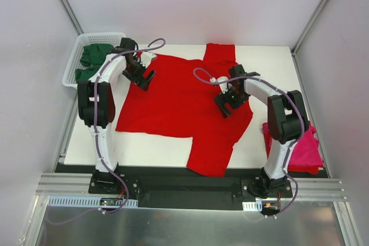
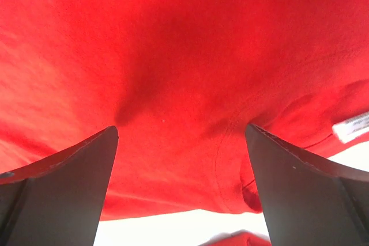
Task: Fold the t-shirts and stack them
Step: Flatten out the tshirt
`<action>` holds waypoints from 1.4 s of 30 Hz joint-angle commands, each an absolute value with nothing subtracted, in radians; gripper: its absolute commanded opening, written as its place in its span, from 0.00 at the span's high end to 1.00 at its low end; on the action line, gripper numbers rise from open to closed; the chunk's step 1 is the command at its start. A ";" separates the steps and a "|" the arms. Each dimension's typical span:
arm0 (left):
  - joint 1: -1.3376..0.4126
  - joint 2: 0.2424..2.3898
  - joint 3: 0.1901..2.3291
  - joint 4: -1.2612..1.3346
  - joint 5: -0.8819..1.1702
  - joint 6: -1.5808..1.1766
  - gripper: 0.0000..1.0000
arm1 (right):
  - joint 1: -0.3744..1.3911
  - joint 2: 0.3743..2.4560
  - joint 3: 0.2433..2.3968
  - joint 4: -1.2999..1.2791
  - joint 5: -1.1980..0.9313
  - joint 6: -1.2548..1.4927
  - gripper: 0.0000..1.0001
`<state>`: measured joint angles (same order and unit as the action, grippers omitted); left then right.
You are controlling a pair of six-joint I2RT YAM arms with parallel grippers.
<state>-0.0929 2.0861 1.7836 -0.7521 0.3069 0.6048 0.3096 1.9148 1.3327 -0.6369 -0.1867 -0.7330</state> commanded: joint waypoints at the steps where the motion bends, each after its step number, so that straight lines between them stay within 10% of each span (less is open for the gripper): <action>1: -0.112 2.121 1.799 -0.755 0.230 0.549 0.01 | 0.314 1.895 1.339 -0.753 -0.126 -0.735 0.04; 42: -0.175 1.862 1.408 -0.744 0.133 0.568 0.01 | 0.325 1.890 1.250 -0.903 0.075 -0.877 0.04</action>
